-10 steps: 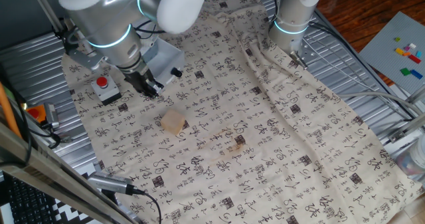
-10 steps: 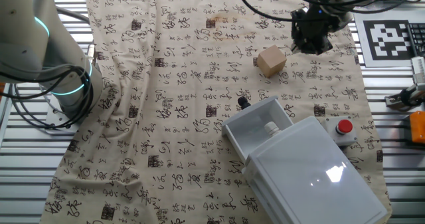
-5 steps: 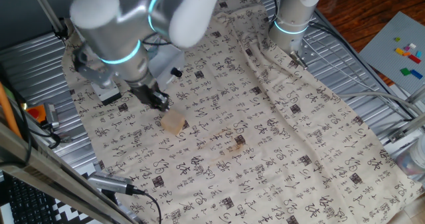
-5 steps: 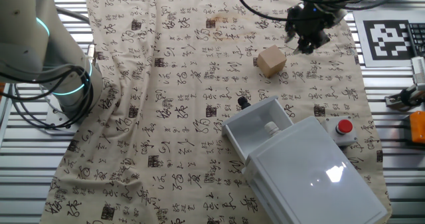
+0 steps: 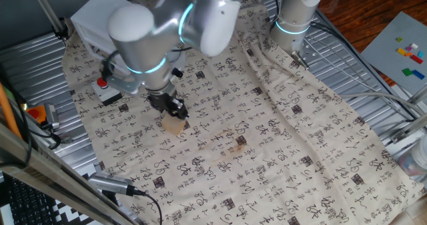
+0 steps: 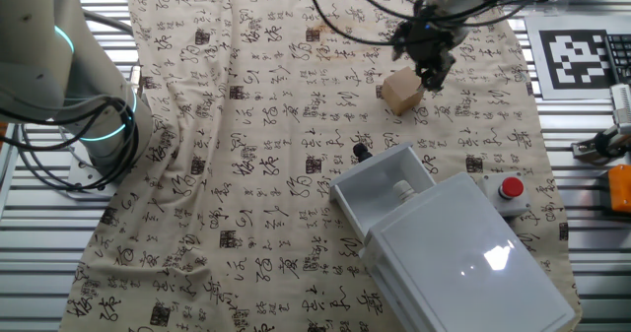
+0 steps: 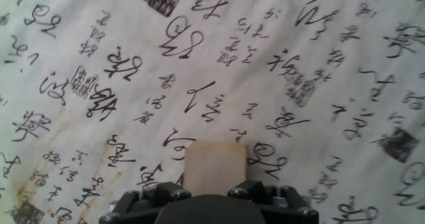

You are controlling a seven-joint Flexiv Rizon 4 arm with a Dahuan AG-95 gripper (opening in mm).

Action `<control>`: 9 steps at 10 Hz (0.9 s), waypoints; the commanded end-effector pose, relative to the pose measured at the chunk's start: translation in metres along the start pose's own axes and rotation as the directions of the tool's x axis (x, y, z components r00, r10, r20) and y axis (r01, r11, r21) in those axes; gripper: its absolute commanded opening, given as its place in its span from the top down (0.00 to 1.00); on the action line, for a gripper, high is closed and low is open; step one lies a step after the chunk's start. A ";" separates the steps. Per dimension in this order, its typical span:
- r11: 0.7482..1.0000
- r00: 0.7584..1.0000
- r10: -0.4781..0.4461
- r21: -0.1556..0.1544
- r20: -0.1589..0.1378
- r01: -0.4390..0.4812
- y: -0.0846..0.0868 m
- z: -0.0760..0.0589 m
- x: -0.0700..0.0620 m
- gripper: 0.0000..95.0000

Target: Put things in the drawer

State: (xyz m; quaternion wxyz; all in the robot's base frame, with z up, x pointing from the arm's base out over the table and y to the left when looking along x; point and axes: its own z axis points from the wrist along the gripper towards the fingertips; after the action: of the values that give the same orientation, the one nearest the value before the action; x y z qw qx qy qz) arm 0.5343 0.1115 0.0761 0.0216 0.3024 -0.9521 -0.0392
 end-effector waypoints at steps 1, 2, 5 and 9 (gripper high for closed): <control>1.000 1.000 -0.004 0.010 0.007 0.004 -0.001 0.007 0.001 0.20; 1.000 1.000 -0.006 0.014 0.011 0.006 -0.002 0.012 0.001 0.20; 1.000 1.000 0.002 0.025 0.023 -0.003 -0.004 0.021 0.001 0.20; 0.997 0.997 0.066 0.033 0.041 -0.067 -0.006 0.030 0.002 1.00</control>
State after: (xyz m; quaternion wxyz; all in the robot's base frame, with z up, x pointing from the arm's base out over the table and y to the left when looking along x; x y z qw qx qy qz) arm 0.5350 0.1082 0.0458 -0.0011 0.2722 -0.9618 -0.0285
